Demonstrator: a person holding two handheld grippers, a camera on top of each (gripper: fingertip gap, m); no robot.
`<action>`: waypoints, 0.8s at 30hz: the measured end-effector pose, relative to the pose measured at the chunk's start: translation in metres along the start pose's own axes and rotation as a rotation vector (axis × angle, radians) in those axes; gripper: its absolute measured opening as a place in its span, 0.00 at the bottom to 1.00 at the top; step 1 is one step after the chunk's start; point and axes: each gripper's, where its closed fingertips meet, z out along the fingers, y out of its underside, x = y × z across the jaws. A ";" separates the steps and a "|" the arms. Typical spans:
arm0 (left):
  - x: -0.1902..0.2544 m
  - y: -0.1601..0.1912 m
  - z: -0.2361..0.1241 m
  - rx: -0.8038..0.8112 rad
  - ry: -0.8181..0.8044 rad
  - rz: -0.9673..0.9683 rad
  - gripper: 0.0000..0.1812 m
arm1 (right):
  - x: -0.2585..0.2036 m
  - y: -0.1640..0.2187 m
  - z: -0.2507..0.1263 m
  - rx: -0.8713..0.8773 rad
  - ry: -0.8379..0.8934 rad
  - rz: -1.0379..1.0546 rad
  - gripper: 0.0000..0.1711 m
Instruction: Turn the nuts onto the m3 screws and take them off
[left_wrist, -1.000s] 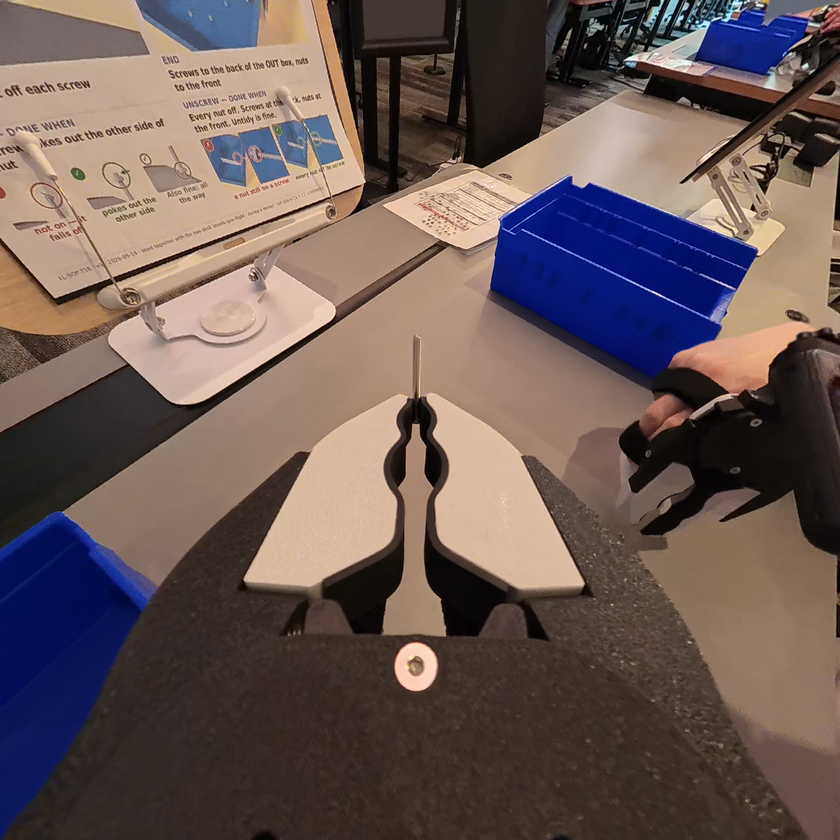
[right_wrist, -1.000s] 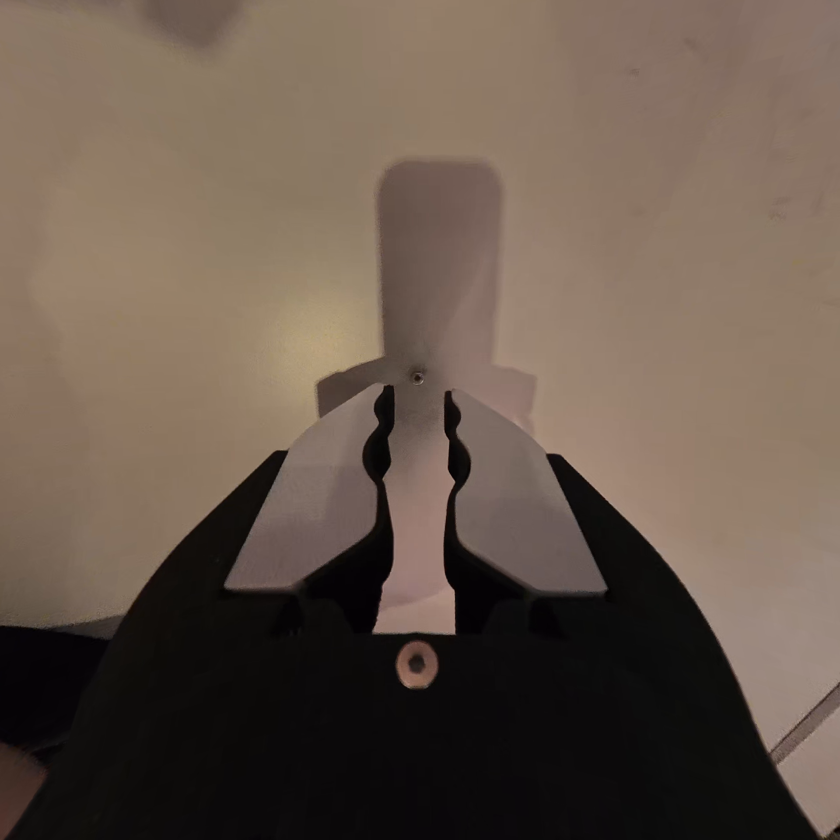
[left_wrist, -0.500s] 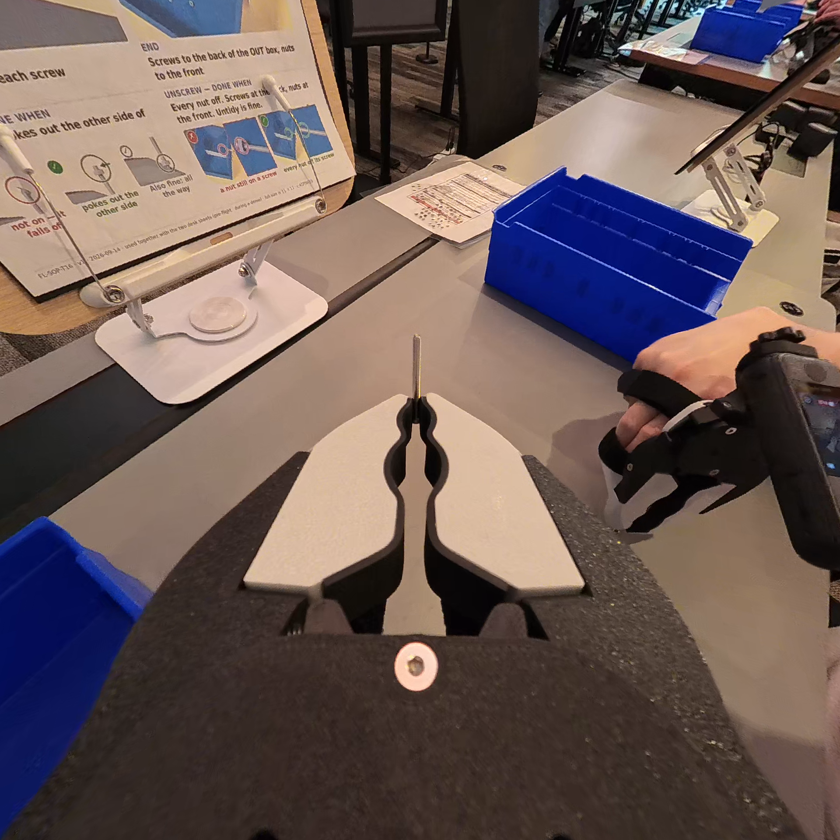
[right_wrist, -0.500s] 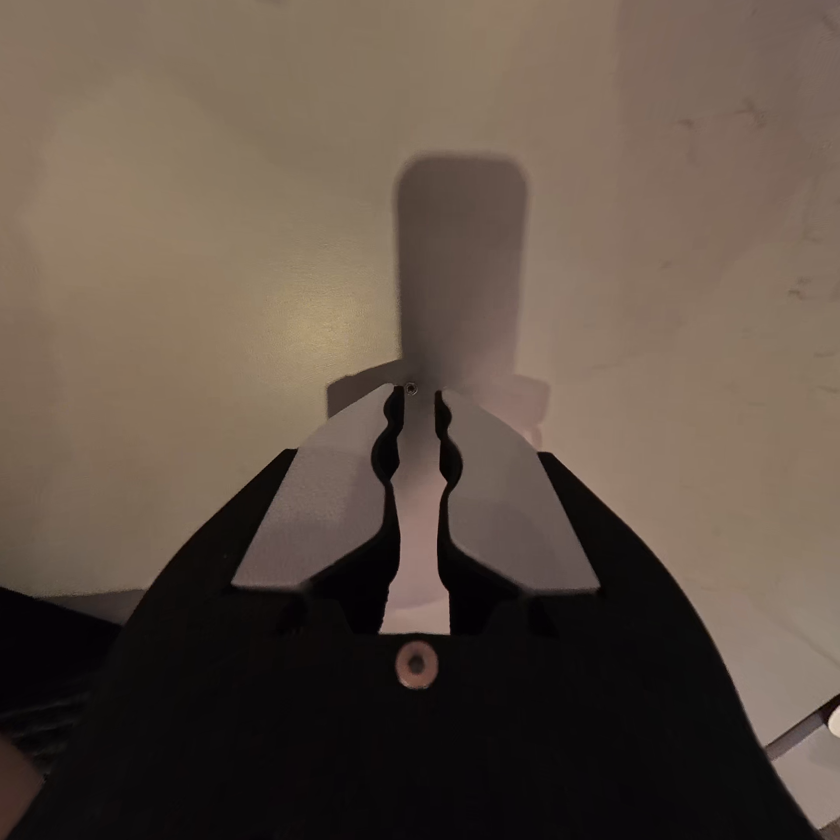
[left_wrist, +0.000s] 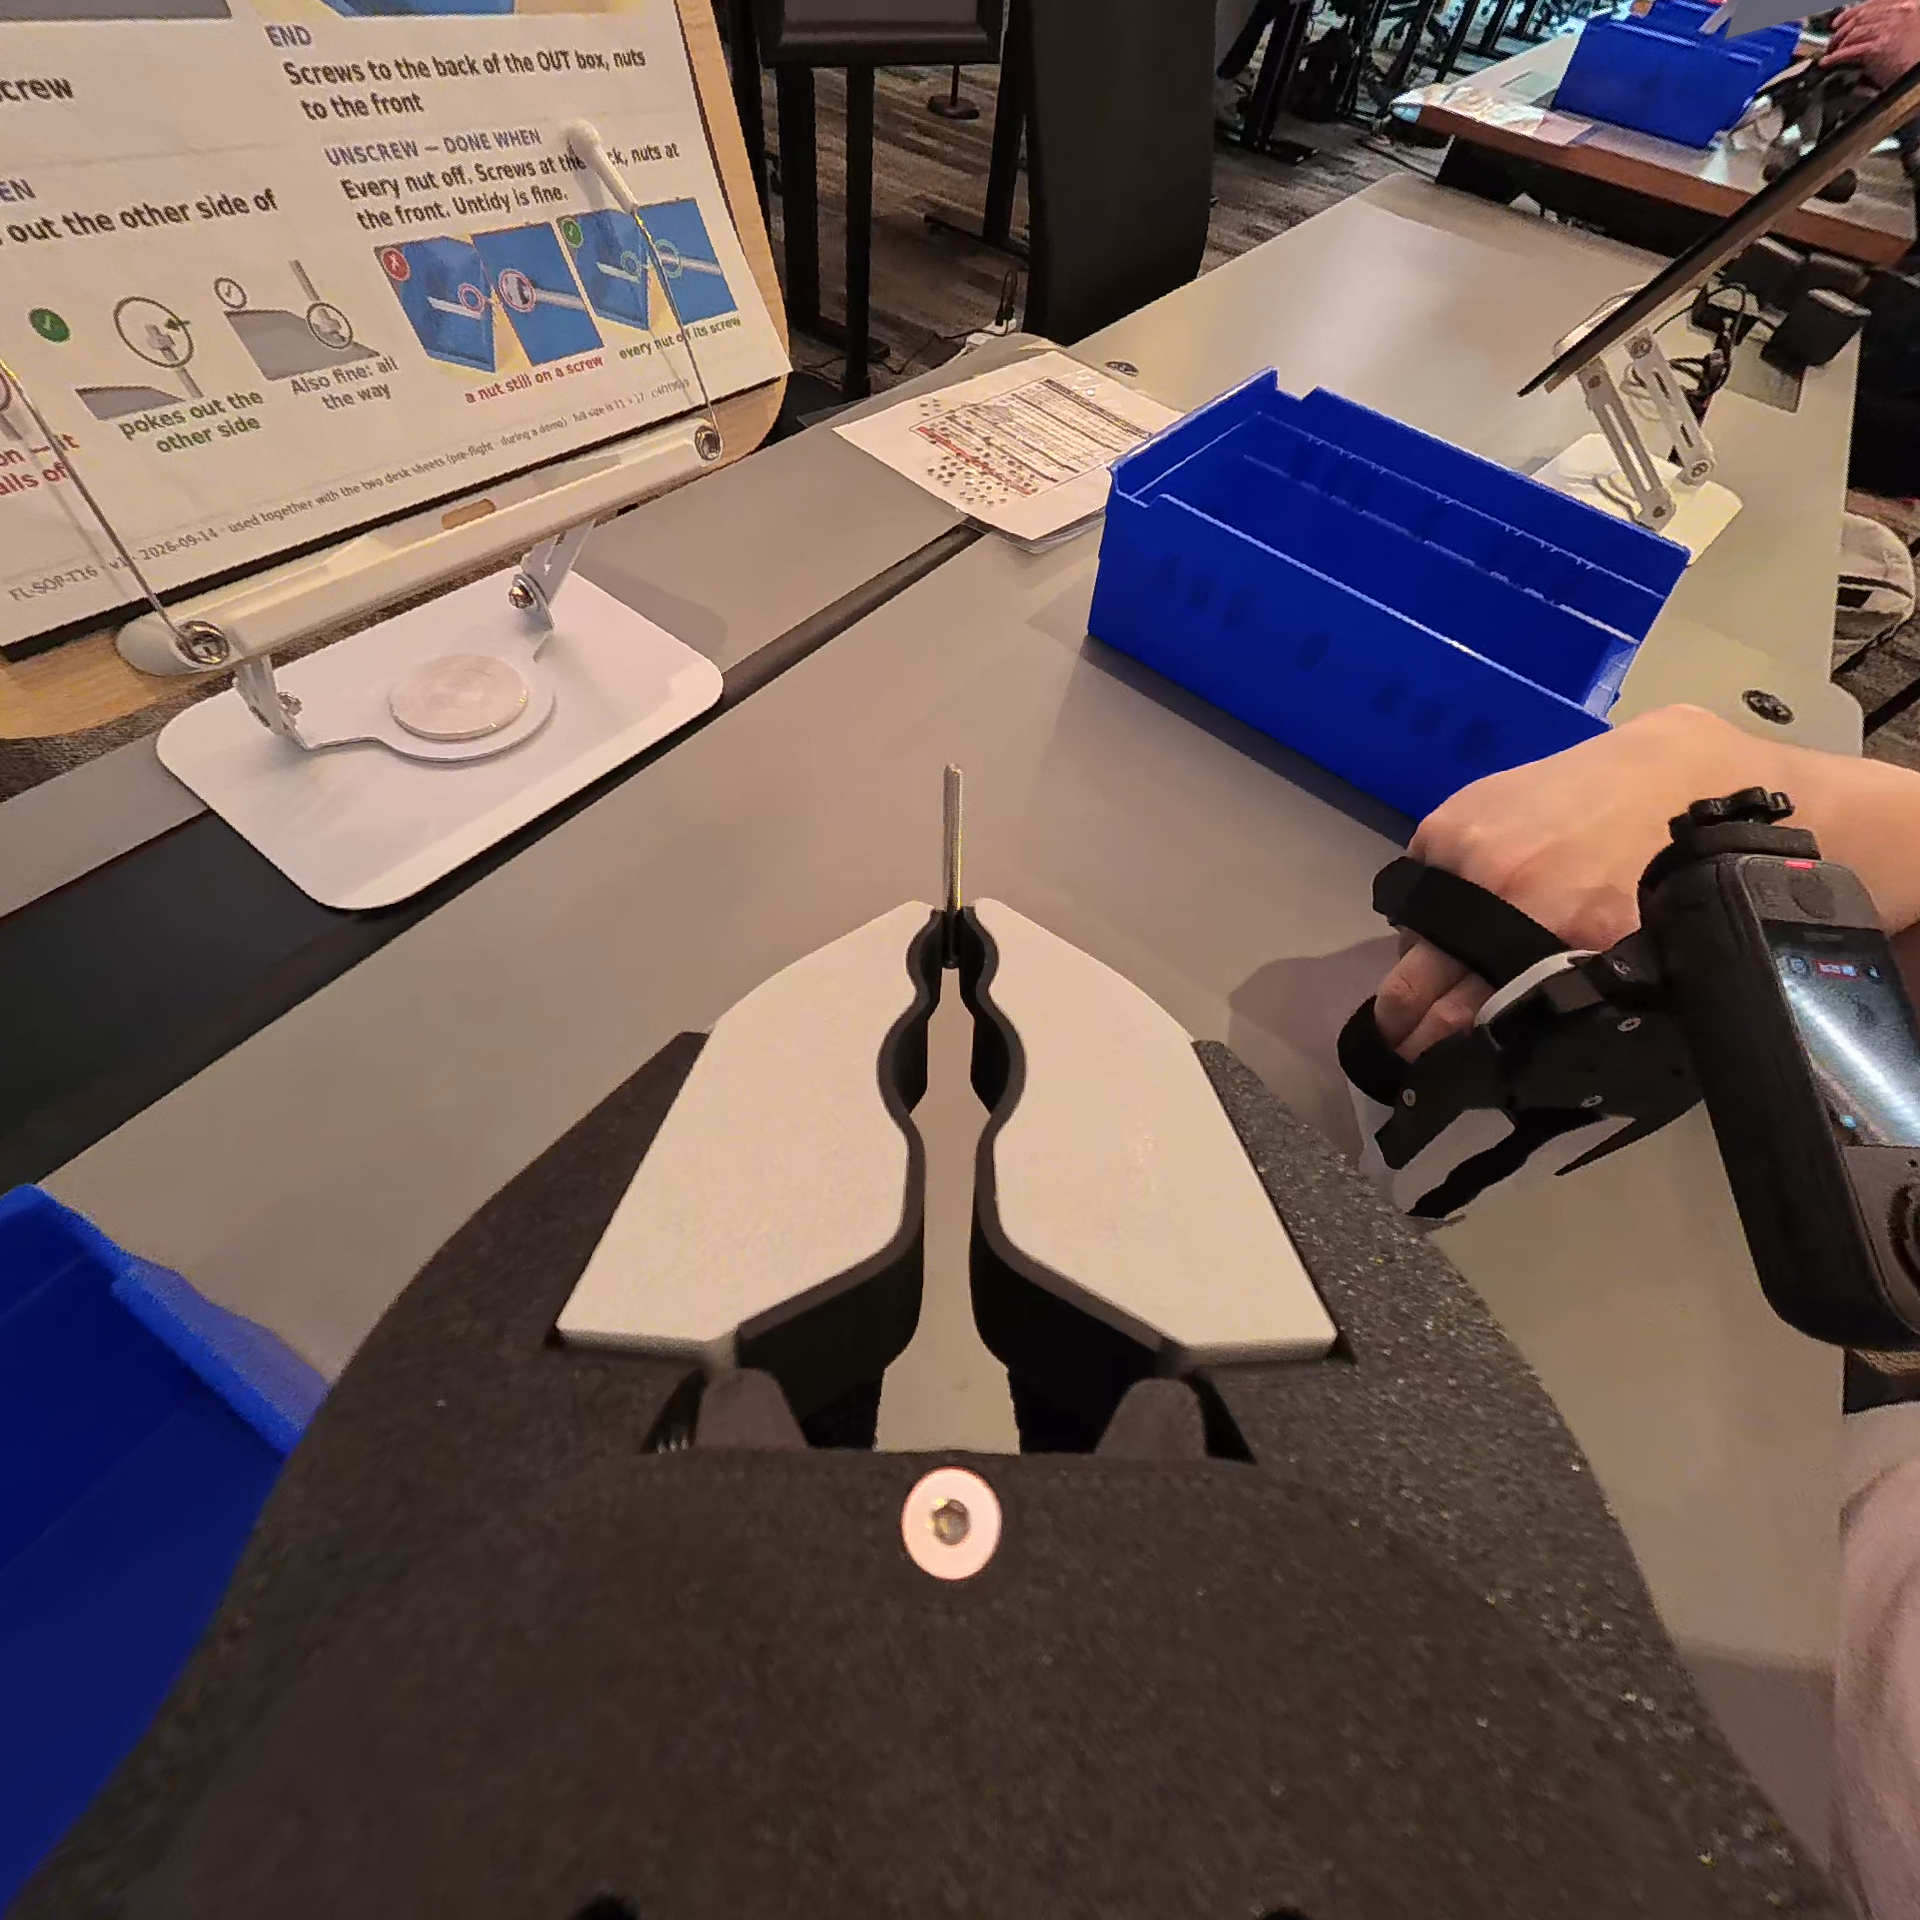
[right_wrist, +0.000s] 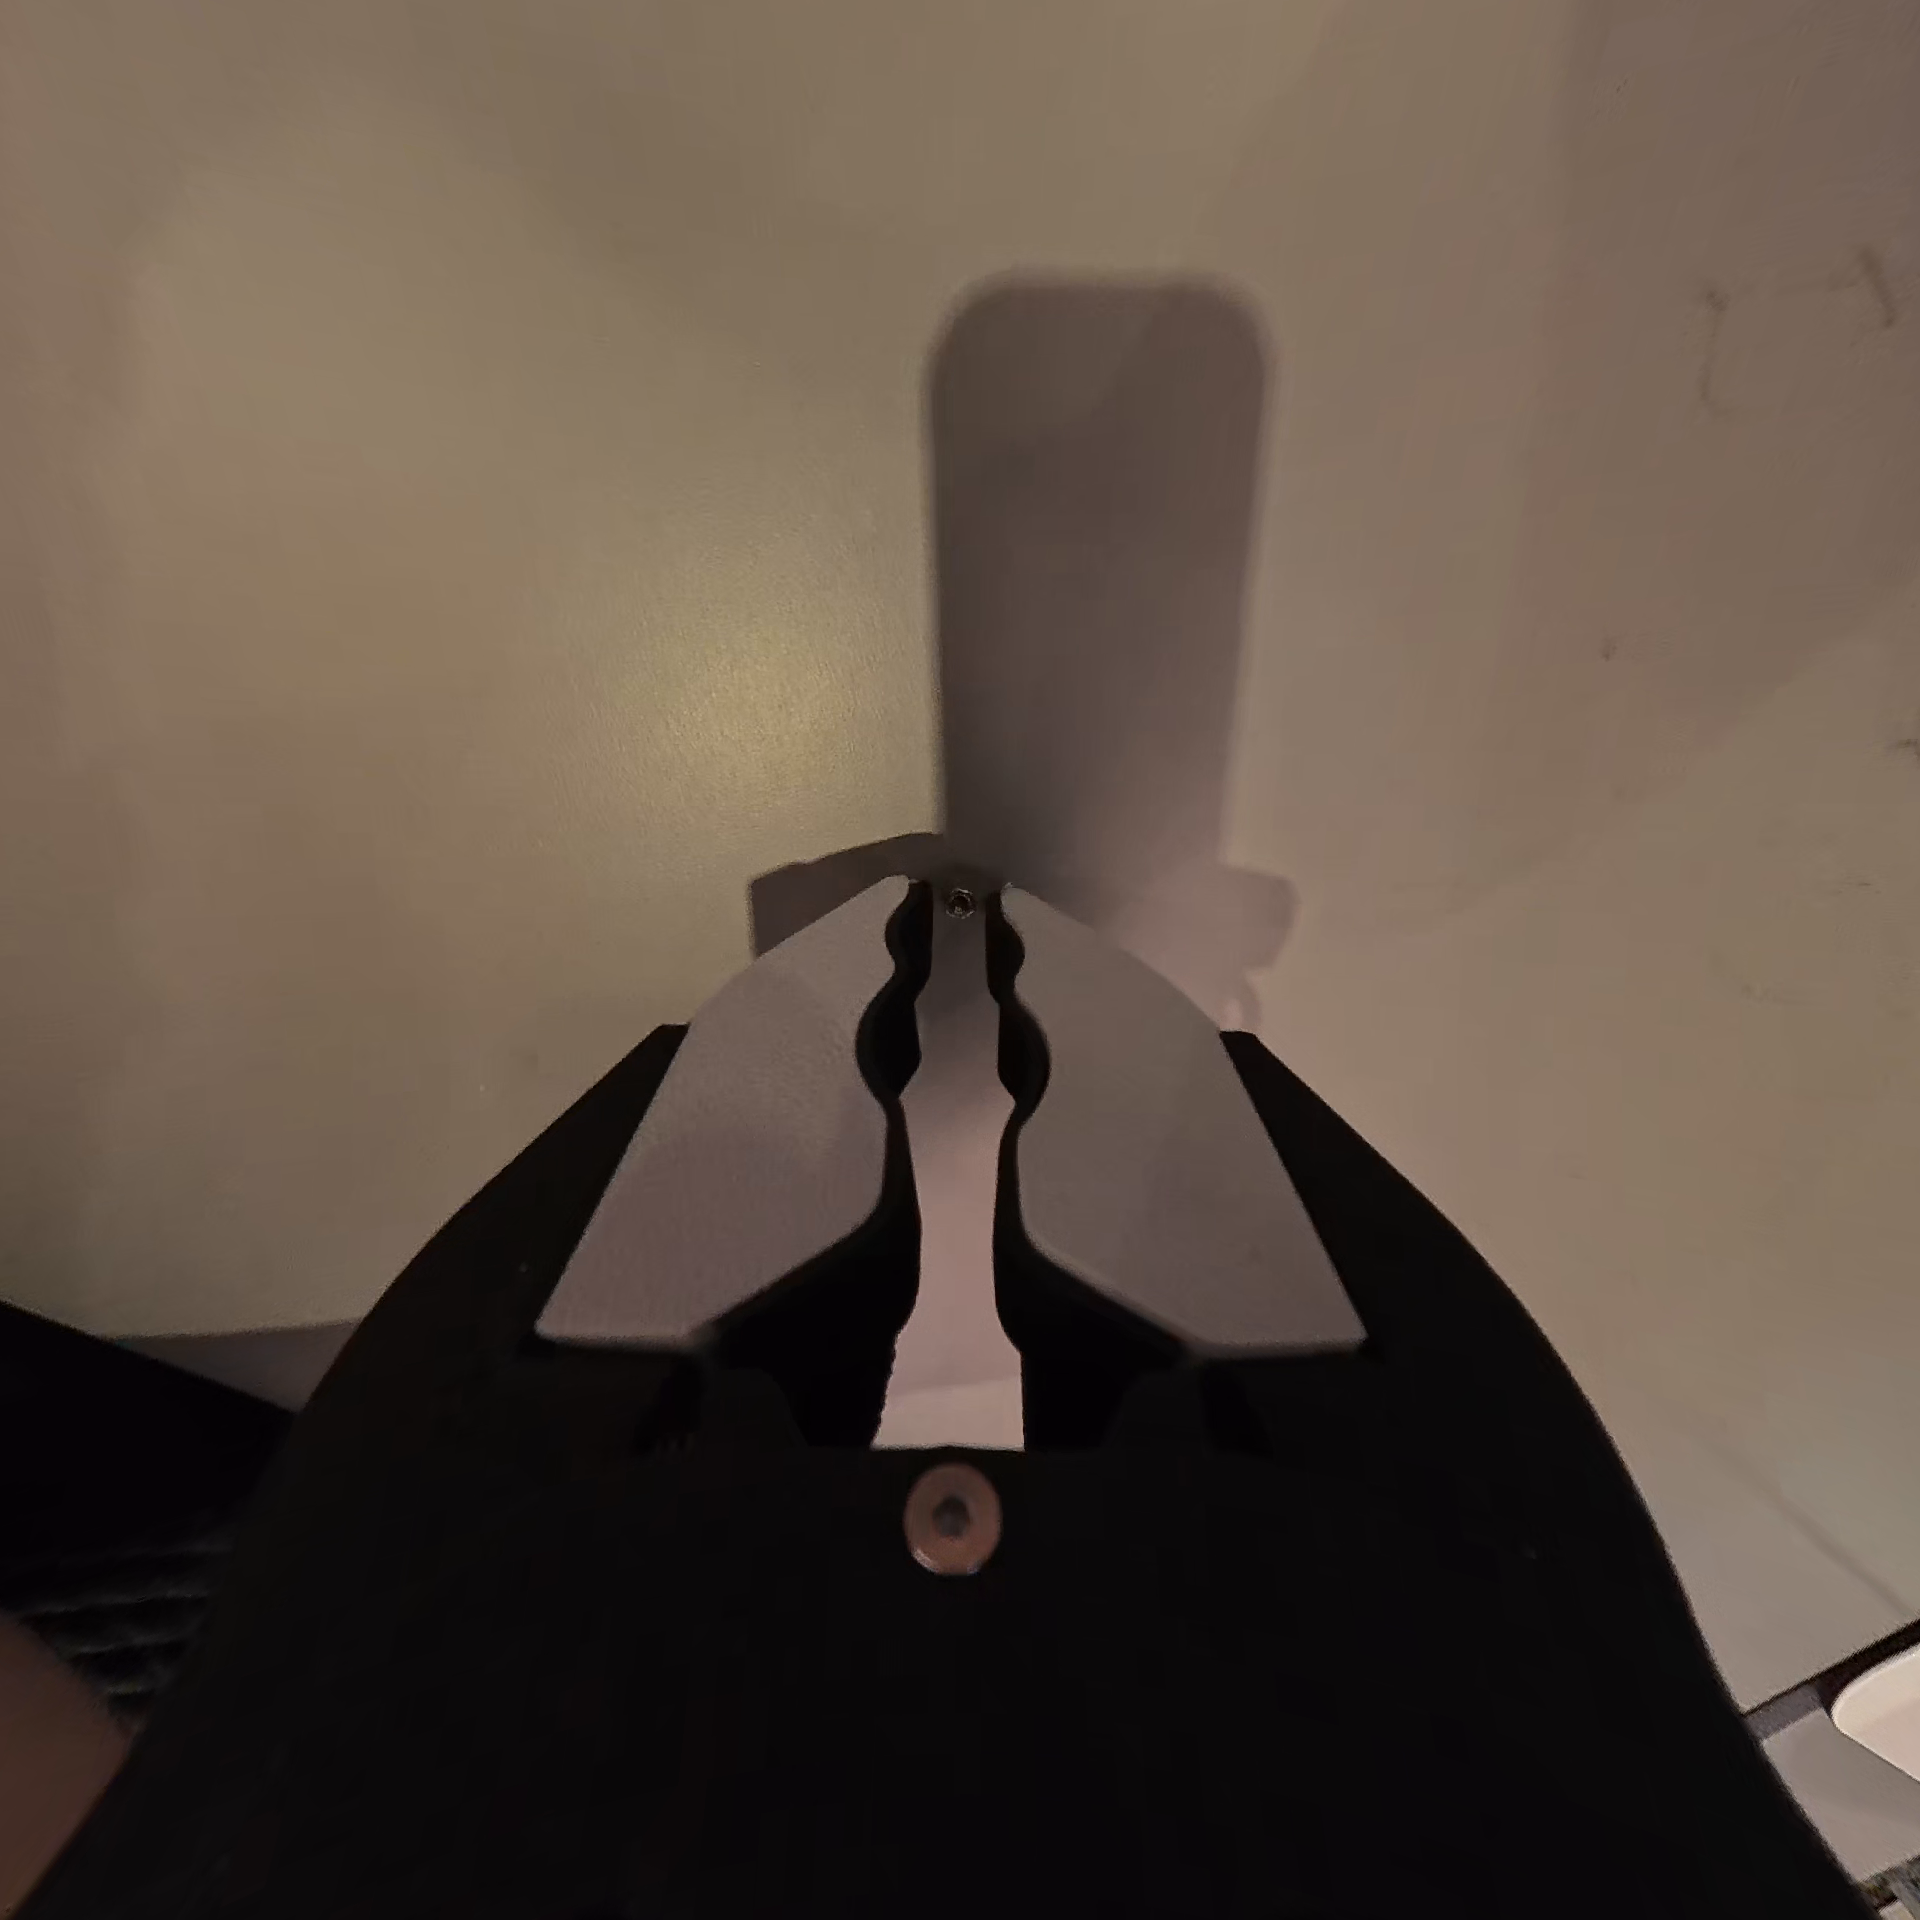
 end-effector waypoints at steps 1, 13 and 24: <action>0.000 0.000 0.000 -0.002 0.000 0.000 0.01 | 0.000 0.000 0.000 -0.001 -0.001 -0.001 0.05; 0.003 0.003 0.004 -0.015 0.008 0.004 0.01 | -0.001 0.000 0.000 0.015 -0.042 0.008 0.04; 0.006 0.003 0.007 -0.019 0.020 0.004 0.01 | -0.001 0.000 0.000 0.014 -0.046 0.000 0.04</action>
